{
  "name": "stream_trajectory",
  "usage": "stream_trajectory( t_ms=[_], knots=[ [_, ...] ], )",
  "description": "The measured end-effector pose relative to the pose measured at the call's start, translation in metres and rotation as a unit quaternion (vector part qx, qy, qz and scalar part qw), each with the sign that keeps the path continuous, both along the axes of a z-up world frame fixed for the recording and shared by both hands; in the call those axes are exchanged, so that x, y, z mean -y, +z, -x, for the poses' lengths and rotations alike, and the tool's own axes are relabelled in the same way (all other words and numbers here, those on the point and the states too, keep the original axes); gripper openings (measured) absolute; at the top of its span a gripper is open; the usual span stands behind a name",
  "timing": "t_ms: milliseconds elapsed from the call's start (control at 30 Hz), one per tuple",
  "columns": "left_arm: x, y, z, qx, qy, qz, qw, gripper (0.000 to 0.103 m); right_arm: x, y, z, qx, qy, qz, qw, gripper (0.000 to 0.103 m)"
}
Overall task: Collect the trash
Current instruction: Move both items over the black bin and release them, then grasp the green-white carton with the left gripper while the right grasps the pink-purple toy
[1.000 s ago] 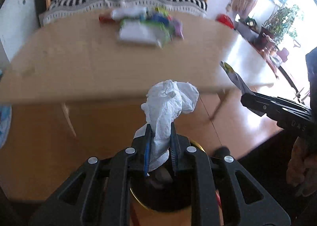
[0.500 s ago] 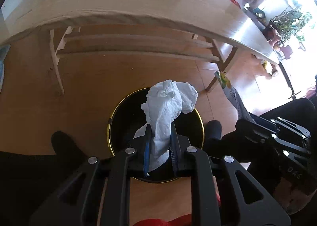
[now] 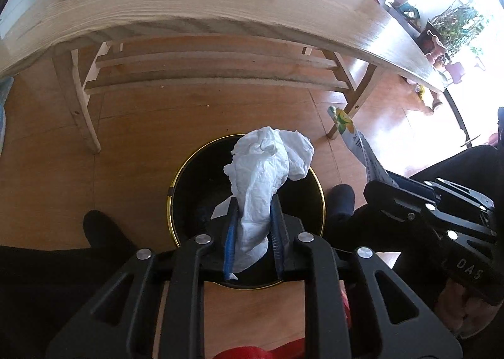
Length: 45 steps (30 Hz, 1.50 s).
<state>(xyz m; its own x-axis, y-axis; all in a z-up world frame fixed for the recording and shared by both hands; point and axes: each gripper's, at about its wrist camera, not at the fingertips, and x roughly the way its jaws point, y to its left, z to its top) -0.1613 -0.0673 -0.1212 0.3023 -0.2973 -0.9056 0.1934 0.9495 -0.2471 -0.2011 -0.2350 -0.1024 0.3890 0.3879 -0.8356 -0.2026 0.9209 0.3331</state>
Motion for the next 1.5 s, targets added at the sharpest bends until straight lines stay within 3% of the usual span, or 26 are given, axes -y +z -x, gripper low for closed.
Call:
stream_trajectory(
  t_ms=[33, 67, 100, 133, 333, 600, 800, 967, 1100, 1200, 1333, 1500],
  knots=[
    [0.001, 0.000, 0.000, -0.001, 0.000, -0.002, 1.0000, 0.032, 0.001, -0.001, -0.001, -0.004, -0.003, -0.001, 1.000, 0.025],
    [0.001, 0.000, 0.000, 0.000, 0.002, -0.003, 1.0000, 0.049, 0.003, -0.002, -0.002, -0.007, -0.008, -0.003, 1.000, 0.047],
    [0.000, 0.001, 0.000, 0.002, 0.004, -0.005, 1.0000, 0.060, 0.005, -0.001, -0.002, -0.004, -0.013, -0.003, 1.000, 0.059],
    [-0.001, 0.002, 0.001, 0.007, 0.008, -0.007, 0.9999, 0.062, 0.006, 0.002, -0.001, 0.002, -0.019, -0.004, 1.000, 0.068],
    [-0.004, 0.001, 0.000, 0.004, 0.015, -0.008, 0.9999, 0.064, 0.009, 0.004, -0.001, 0.008, -0.024, -0.009, 1.000, 0.068],
    [-0.016, 0.027, -0.018, 0.028, 0.032, 0.004, 0.9991, 0.079, 0.013, 0.017, -0.020, 0.002, -0.019, -0.024, 1.000, 0.068],
    [-0.025, 0.079, -0.079, 0.096, 0.045, -0.020, 0.9941, 0.089, 0.020, 0.072, -0.082, 0.074, -0.025, 0.000, 0.997, 0.068],
    [-0.035, 0.108, -0.158, 0.127, 0.081, -0.024, 0.9883, 0.091, 0.034, 0.102, -0.164, 0.104, -0.063, -0.036, 0.992, 0.068],
    [-0.042, 0.103, -0.222, 0.119, 0.106, 0.015, 0.9871, 0.091, 0.045, 0.092, -0.238, 0.083, -0.092, -0.065, 0.990, 0.068],
    [-0.044, 0.079, -0.262, 0.071, 0.122, 0.044, 0.9890, 0.091, 0.050, 0.076, -0.275, 0.056, -0.105, -0.075, 0.990, 0.068],
    [-0.044, 0.049, -0.287, 0.016, 0.158, 0.073, 0.9846, 0.092, 0.054, 0.058, -0.313, 0.022, -0.118, -0.094, 0.988, 0.068],
    [-0.029, 0.046, -0.300, 0.018, 0.167, 0.089, 0.9818, 0.093, 0.051, 0.040, -0.347, -0.010, -0.128, -0.114, 0.985, 0.068]
  ],
)
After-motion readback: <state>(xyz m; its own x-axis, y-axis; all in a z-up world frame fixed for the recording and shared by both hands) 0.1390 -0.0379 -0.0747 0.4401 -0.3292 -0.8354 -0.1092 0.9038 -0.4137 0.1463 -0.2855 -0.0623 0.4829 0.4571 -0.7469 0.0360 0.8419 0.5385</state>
